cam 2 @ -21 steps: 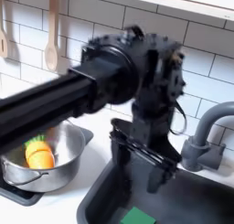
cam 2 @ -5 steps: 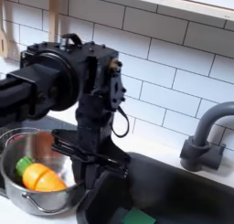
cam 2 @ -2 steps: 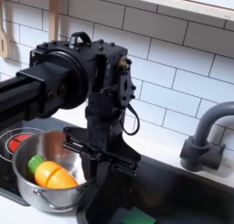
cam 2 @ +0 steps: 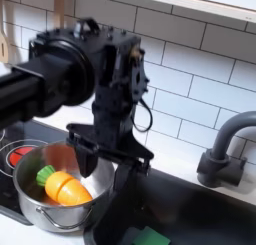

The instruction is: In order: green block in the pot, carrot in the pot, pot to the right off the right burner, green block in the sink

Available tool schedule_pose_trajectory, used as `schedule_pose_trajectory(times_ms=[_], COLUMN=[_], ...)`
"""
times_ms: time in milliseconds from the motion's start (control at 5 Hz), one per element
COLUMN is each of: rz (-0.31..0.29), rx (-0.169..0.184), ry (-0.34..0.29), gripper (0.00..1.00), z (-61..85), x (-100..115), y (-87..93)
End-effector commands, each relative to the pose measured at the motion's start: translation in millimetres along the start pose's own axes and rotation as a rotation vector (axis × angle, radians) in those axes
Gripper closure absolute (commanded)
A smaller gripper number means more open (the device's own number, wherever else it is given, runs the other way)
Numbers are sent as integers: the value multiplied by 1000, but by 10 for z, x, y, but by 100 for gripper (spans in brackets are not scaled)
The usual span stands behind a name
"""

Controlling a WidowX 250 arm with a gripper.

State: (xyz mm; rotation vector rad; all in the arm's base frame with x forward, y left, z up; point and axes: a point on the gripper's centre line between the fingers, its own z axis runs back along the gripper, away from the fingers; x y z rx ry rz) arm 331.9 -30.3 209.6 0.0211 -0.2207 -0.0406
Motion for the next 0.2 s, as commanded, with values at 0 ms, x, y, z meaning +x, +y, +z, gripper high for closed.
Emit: schedule_pose_trajectory(times_ms=[0], rz=[4], rx=[5], ry=[-66], gripper=[0], z=[273], x=[88], y=[52])
